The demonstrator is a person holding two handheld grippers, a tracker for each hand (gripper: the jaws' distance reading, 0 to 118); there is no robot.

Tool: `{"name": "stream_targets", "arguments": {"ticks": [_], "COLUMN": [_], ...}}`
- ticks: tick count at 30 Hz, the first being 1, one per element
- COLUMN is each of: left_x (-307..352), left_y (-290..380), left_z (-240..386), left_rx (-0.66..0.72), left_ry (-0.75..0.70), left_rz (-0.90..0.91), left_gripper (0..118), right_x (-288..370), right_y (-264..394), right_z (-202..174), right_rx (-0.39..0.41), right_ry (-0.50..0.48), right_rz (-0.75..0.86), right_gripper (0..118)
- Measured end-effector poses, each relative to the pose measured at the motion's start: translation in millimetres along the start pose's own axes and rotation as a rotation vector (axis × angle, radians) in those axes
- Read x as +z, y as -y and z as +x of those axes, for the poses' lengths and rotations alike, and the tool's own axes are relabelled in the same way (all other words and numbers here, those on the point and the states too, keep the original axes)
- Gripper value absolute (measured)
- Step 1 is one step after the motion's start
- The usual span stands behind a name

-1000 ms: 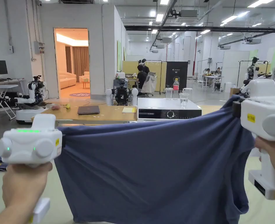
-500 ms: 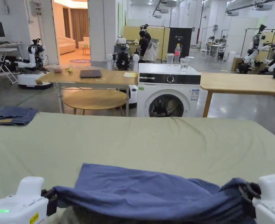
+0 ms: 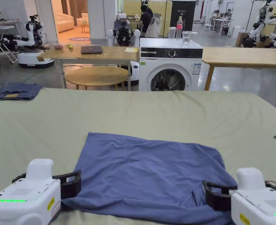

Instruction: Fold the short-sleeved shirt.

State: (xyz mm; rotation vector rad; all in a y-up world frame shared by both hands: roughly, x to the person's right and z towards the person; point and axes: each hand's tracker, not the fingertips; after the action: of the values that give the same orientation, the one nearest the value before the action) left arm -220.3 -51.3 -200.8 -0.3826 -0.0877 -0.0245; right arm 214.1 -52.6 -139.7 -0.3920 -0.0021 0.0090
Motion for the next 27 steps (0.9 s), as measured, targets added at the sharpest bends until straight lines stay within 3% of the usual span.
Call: {"name": "stream_targets", "arguments": {"ticks": [4, 5, 6, 8, 10, 14, 17, 18, 19, 21, 27], "left_x": [22.7, 24.1, 24.2, 23.4, 20.2, 12.7, -2.3, -5.5, -8.9, -21.1, -64.5], "left_y": [-17.4, -19.2, -20.6, -17.8, -13.6, 16.1, 47.7, 55.7, 64.2, 76.8, 87.2], "left_z": [30.6, 32.9, 33.8, 28.5, 7.7, -30.2, -65.0, -69.4, -74.0, -74.2, -69.5], "left_rx": [-0.072, -0.088, -0.091, -0.082, -0.01, -0.031, 0.015, 0.002, -0.017, -0.052, -0.065], "left_ry": [0.021, 0.04, 0.044, 0.046, 0.106, -0.001, 0.053, 0.056, 0.059, 0.095, 0.111], "left_rz": [0.059, 0.048, 0.032, -0.008, -0.051, -0.166, -0.278, -0.314, -0.334, -0.37, -0.4], "left_gripper": [107, 102, 75, 3, 0, 0, 0, 1, 27, 117, 116], "right_x": [11.0, 13.1, 12.0, 11.1, 12.0, 12.9, 12.3, 9.4, 8.3, 3.7, -6.2], "right_y": [-19.9, -19.9, -17.4, -16.6, -14.8, 1.2, 16.2, 22.7, 26.8, 35.9, 58.0], "right_z": [-34.5, -38.1, -42.2, -47.6, -43.0, -36.6, -23.5, -20.9, -16.7, -10.2, 11.0], "right_rx": [-0.008, -0.018, -0.019, -0.005, -0.03, -0.015, -0.012, -0.006, 0.002, 0.013, -0.012], "right_ry": [0.018, 0.011, 0.021, 0.061, -0.007, 0.025, 0.039, 0.046, 0.057, 0.074, 0.133], "right_rz": [0.023, 0.038, 0.05, 0.05, 0.023, 0.0, -0.044, -0.062, -0.082, -0.108, -0.174], "right_gripper": [115, 109, 81, 0, 0, 0, 0, 0, 0, 0, 0]}}
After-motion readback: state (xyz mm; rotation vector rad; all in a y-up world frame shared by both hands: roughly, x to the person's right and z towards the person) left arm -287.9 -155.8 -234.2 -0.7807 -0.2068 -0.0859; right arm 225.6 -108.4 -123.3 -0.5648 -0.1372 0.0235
